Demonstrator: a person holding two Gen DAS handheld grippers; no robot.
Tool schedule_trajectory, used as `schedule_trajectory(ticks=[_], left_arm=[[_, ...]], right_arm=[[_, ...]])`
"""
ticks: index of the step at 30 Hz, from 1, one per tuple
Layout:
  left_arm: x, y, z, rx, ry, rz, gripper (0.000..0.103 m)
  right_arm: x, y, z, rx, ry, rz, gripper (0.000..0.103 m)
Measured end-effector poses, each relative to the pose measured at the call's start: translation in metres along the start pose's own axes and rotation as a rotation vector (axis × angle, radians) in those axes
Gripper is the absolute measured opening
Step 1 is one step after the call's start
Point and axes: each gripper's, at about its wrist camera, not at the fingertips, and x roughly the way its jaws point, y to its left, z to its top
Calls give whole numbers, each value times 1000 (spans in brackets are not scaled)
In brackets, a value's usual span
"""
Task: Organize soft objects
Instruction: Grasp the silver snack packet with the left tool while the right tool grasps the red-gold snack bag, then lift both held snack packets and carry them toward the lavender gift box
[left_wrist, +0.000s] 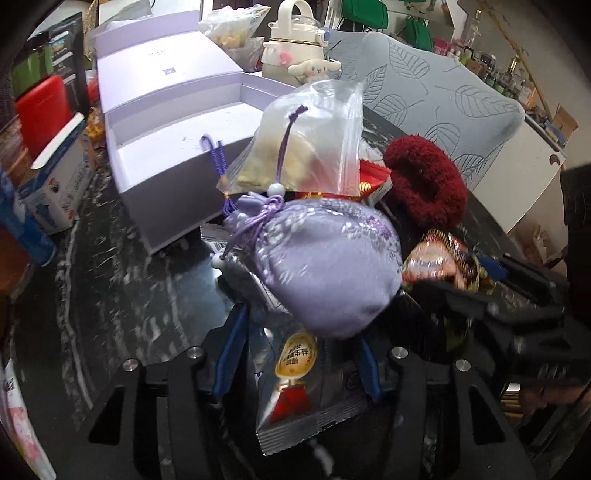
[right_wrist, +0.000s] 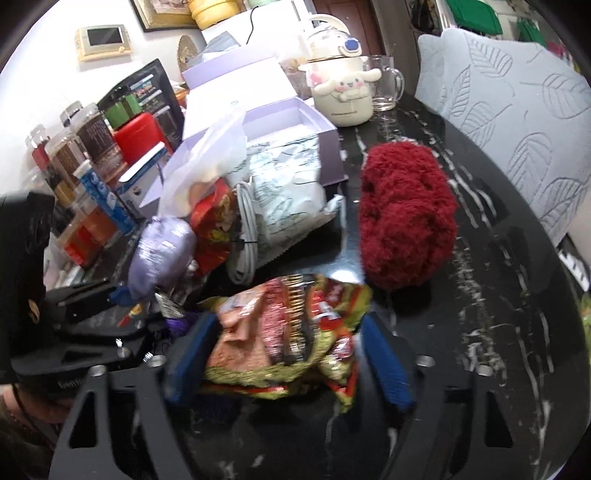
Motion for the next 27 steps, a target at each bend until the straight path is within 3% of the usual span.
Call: schedule_trajectory(ticks=[16, 23, 26, 27], left_arm=[[-43, 24, -53, -68, 38, 10, 53], [-43, 21, -58, -49, 40, 13, 54], [-37, 18, -55, -30, 30, 38, 55], [-35, 15, -53, -14, 26, 56, 56]], right_arm=[[-22, 19, -31, -63, 12, -67, 70], [-35, 29, -48, -107, 33, -96, 71], [-34, 29, -49, -105, 31, -105, 79], [-32, 29, -48, -102, 38, -112, 87]])
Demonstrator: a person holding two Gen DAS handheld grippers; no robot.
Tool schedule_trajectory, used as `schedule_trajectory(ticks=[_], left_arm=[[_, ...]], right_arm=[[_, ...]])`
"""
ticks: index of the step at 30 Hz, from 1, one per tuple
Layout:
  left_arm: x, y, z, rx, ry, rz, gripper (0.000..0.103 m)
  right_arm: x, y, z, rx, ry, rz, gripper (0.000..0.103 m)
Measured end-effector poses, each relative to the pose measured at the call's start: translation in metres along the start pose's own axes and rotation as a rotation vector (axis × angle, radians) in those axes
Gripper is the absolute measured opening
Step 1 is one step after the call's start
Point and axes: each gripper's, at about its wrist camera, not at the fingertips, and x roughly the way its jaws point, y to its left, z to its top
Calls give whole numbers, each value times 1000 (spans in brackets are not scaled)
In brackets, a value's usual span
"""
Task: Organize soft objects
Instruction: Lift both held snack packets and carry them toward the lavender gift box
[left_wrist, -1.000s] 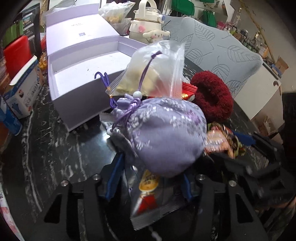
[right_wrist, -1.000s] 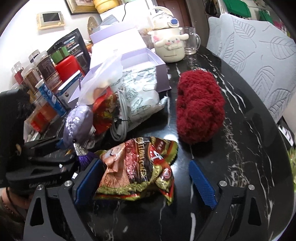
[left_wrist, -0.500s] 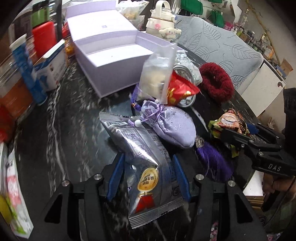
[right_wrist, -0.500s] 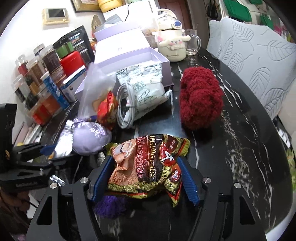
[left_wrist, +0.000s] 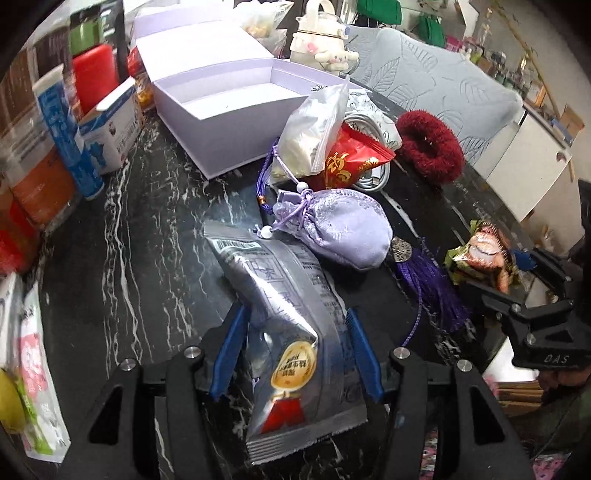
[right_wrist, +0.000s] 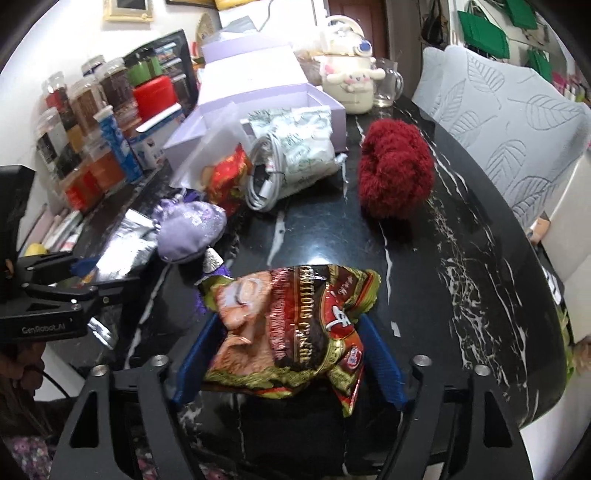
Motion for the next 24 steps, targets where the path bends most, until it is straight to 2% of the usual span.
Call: schedule_trajectory(ticks=[3, 4, 8, 9, 10, 11, 13, 15, 20, 24], left_arm=[[4, -9, -1, 48, -19, 61, 61], [5, -9, -2, 45, -20, 53, 66], [6, -7, -1, 30, -36, 40, 67], [6, -6, 0, 21, -41, 30, 67], [6, -5, 0, 17, -45, 27, 61], [5, -5, 1, 13, -49, 32, 52], [3, -2, 1, 0, -53, 40, 46], [1, -1, -1, 9, -55, 58, 46], [-10, 4, -4, -1, -74, 55, 46], [-23, 5, -6, -7, -102, 49, 46]], right_arm=[[9, -1, -1, 2, 25, -23, 91], [8, 0, -1, -4, 15, -27, 91], [9, -1, 0, -1, 11, -35, 90], [8, -1, 0, -1, 11, -34, 84], [8, 0, 0, -5, 8, -29, 75], [6, 1, 0, -13, 4, -21, 74], [6, 2, 0, -16, 5, -23, 71], [6, 2, 0, -12, 6, -17, 69], [2, -6, 3, 50, 21, 65, 67], [-3, -3, 3, 35, 10, 39, 67]])
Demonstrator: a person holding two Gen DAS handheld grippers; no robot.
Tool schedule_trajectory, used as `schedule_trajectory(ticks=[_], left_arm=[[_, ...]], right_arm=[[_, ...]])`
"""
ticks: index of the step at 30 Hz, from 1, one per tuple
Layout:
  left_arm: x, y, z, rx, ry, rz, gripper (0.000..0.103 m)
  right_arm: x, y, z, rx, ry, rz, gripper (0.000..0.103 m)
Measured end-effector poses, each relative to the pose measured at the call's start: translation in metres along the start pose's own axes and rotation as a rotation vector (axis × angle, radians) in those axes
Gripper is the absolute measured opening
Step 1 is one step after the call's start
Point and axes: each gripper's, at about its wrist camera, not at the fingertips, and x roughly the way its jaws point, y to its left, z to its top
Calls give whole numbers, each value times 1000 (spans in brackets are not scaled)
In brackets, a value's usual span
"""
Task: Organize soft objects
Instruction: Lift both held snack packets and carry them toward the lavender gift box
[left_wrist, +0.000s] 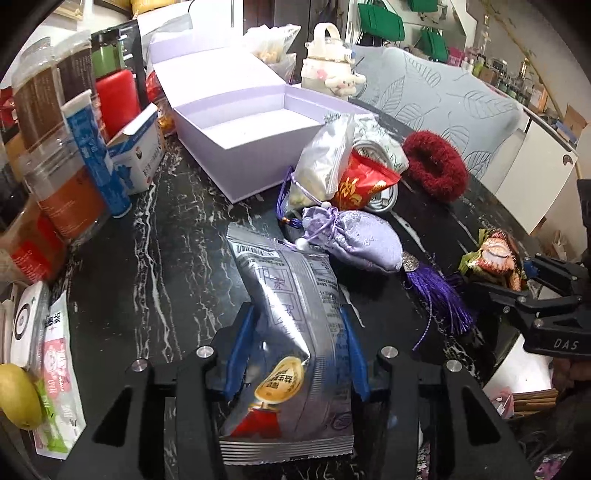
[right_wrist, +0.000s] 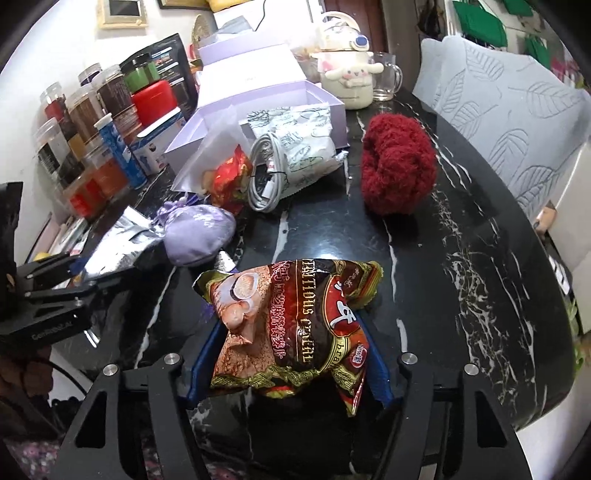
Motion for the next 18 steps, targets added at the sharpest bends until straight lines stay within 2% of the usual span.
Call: schedule_trajectory(ticks=[18], left_arm=[[-46, 9, 19, -19, -142, 34, 46]], right_arm=[[-24, 35, 15, -116, -69, 58, 67]])
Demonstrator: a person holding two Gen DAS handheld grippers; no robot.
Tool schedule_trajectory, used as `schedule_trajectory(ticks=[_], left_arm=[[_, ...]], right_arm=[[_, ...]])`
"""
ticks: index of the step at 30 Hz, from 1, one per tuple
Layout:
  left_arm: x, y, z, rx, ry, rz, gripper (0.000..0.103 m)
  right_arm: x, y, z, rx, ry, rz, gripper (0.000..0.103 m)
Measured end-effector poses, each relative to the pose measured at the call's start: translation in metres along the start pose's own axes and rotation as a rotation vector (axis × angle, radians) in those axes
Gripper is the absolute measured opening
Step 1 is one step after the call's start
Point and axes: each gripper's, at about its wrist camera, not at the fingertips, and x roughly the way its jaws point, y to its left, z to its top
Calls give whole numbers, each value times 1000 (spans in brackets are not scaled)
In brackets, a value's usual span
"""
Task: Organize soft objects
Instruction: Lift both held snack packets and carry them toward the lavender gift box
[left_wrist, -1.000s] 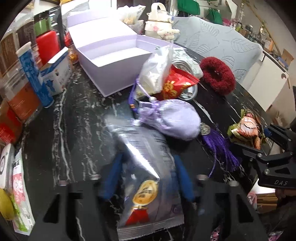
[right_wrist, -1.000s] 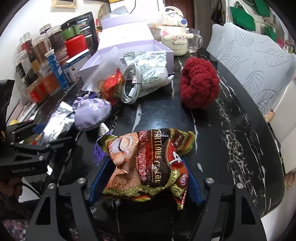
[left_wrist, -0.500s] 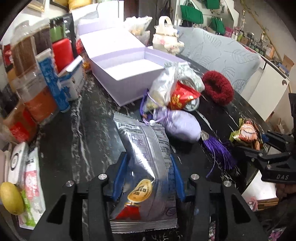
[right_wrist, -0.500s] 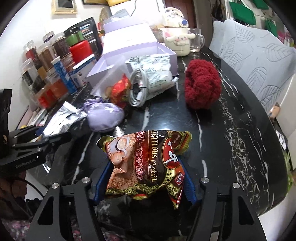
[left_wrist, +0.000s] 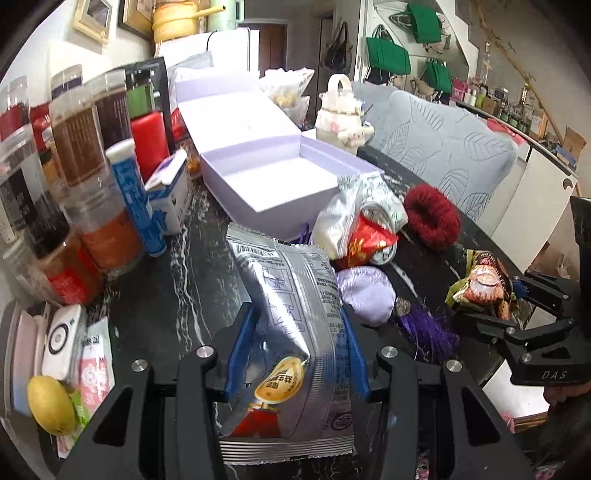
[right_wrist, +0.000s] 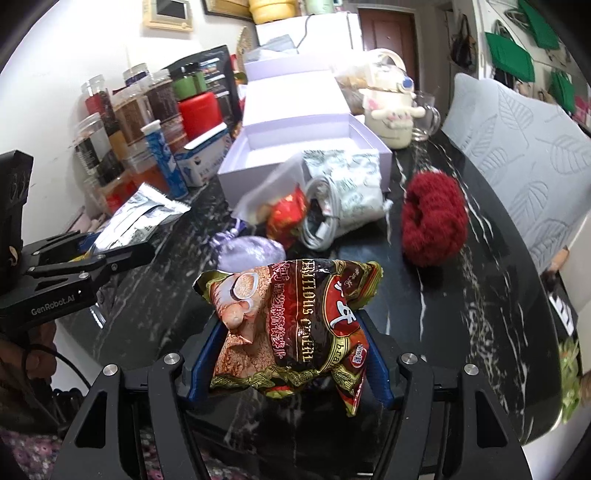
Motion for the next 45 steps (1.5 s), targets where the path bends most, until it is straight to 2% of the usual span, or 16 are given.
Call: schedule_trajectory(ticks=[4, 17, 39, 45], left_arm=[[-6, -3, 11, 20, -41, 18, 46], [-13, -11, 50, 49, -116, 2, 46], [2, 5, 145, 60, -265, 5, 46], [14, 7, 170, 40, -268, -17, 46]], right_arm=[[-4, 5, 9, -28, -14, 13, 67], [-17, 16, 55, -141, -98, 1, 67], [-13, 0, 152, -164, -203, -14, 67], [-5, -11, 179, -160, -225, -44, 67]])
